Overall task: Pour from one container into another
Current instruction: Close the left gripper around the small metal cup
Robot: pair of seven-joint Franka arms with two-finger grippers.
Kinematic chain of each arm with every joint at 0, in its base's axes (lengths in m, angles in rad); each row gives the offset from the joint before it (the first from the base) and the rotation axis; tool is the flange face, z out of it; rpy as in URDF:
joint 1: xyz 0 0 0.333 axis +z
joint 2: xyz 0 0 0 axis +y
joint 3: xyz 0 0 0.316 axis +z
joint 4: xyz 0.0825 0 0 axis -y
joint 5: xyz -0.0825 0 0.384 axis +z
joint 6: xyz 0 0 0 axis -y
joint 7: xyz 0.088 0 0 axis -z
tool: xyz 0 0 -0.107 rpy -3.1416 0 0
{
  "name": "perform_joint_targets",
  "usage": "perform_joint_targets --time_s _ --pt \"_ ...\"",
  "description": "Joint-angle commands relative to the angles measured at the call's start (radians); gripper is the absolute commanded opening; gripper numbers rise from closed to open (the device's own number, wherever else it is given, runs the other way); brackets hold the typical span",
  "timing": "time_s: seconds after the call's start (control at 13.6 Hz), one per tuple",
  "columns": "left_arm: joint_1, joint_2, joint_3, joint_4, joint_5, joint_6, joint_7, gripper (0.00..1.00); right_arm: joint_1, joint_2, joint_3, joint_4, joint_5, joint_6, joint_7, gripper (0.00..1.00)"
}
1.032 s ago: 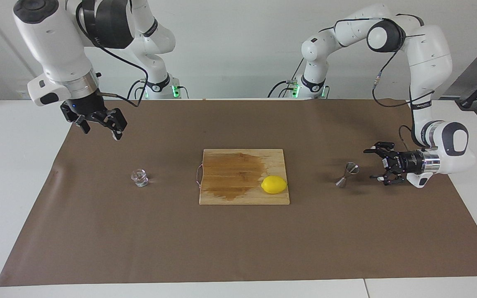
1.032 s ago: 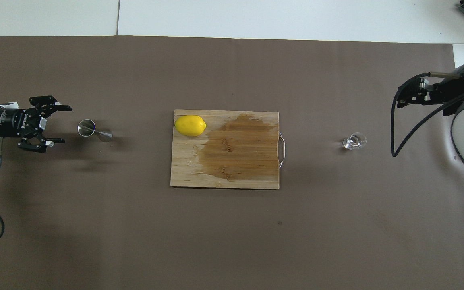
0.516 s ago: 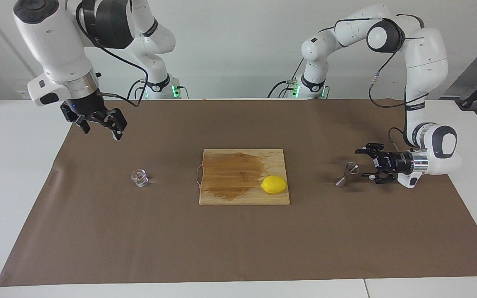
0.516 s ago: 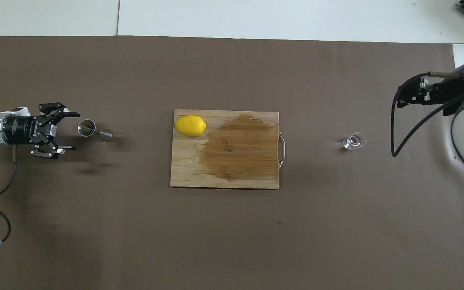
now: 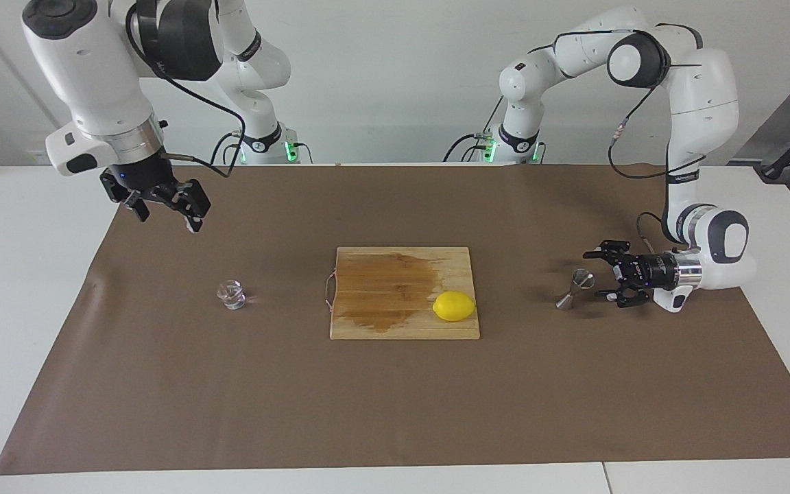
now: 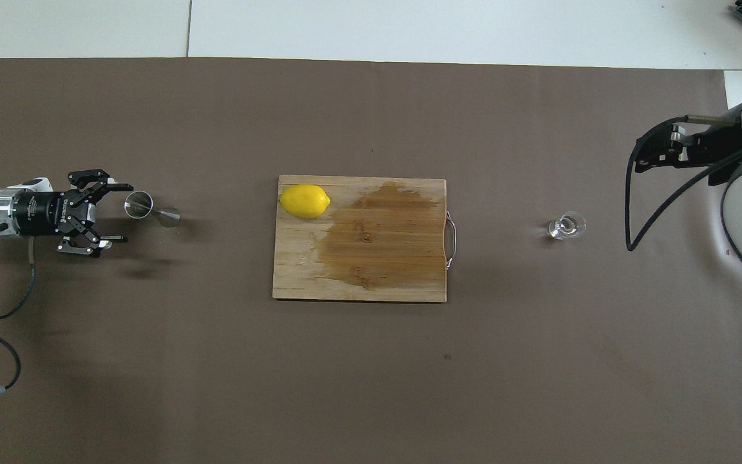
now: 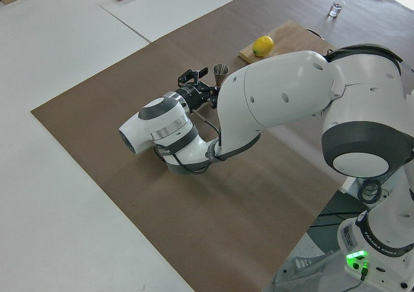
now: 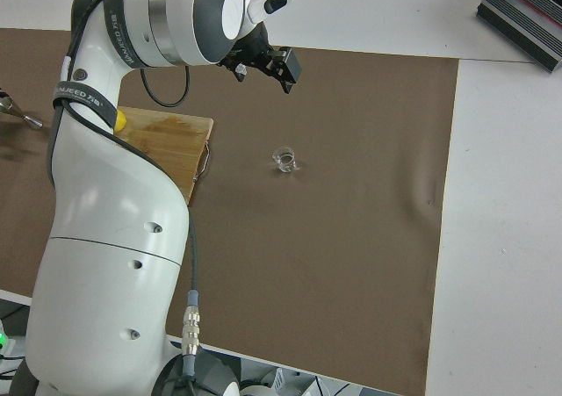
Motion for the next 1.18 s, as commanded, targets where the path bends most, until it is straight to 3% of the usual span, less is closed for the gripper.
perform_joint_targets --time_s 0.0,1.11 --pt "0.000 -0.014 -0.004 -0.035 -0.013 0.037 0.020 1.00 -0.008 -0.024 -0.001 -0.029 0.029 0.015 -0.032 1.00" --pt "-0.026 -0.017 -0.004 -0.089 -0.121 0.072 0.137 1.00 -0.008 -0.024 -0.001 -0.029 0.029 0.015 -0.030 1.00"
